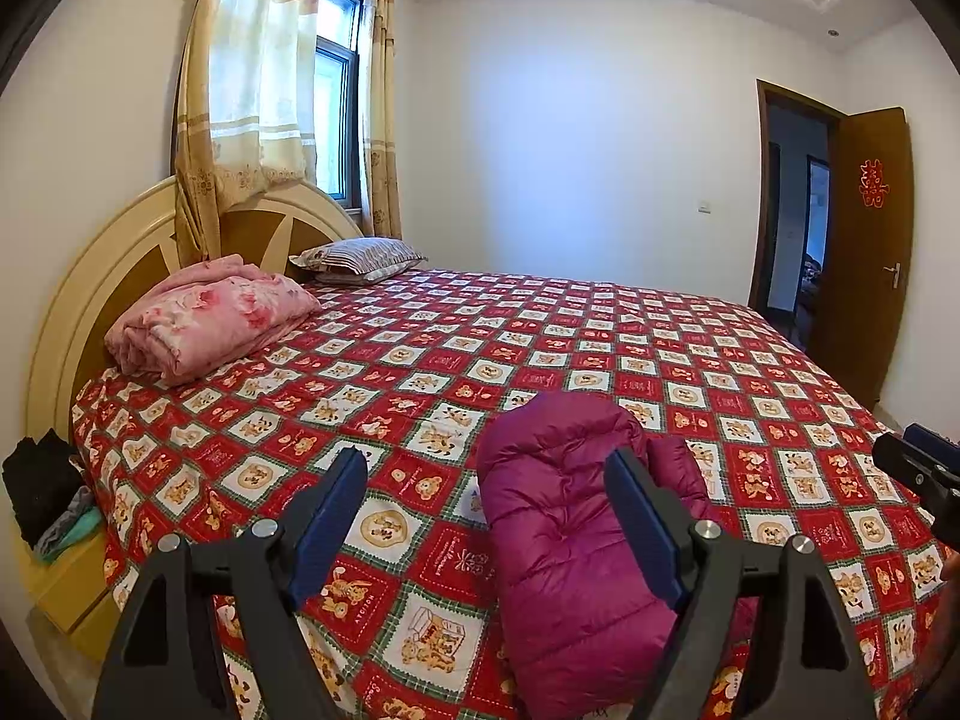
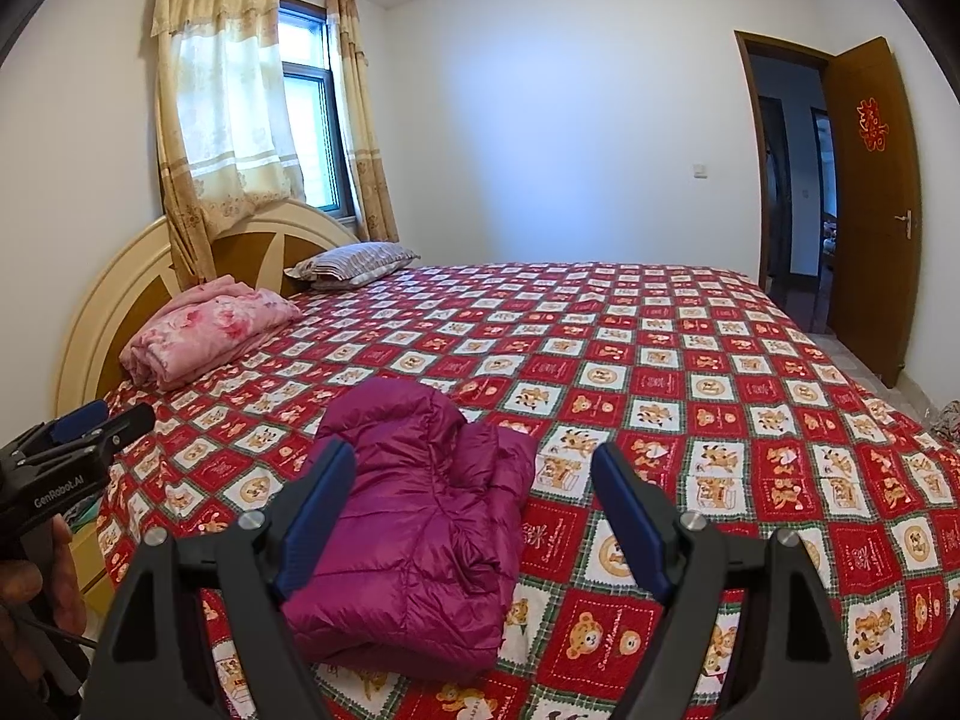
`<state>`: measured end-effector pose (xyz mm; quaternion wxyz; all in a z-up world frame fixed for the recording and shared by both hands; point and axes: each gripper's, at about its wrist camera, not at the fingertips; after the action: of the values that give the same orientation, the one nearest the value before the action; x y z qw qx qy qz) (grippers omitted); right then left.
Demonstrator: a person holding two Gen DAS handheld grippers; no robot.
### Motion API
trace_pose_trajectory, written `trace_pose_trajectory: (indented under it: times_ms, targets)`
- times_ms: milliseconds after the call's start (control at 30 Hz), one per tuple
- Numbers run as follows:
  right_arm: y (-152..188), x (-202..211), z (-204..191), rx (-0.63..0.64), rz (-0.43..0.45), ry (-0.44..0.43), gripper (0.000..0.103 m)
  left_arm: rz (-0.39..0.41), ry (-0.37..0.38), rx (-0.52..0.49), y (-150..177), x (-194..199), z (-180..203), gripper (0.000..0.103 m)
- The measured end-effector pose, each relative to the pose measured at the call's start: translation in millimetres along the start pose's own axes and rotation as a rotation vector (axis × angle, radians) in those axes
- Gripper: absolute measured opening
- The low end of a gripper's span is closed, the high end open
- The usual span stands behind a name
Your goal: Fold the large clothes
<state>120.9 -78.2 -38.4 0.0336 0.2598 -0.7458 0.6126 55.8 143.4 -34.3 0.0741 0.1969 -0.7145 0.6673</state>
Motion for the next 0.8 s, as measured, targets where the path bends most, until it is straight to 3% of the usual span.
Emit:
trace_pose_trajectory:
  times_ms: [800]
  targets:
    - [4.7, -2.1, -0.6, -0.002, -0.011, -0.002, 0.083, -0.021, 0.001, -0.006, 9.1, -5.2, 2.2, 0.082]
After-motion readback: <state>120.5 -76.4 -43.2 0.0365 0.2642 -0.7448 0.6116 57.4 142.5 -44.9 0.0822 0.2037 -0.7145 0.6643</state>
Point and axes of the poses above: each gripper's, at about its wrist camera, not at the fingertips, and x roughly against the way its jaws point, z to its right, y to its underside, and after that the axes turned 7 degrees about -x, right-handed
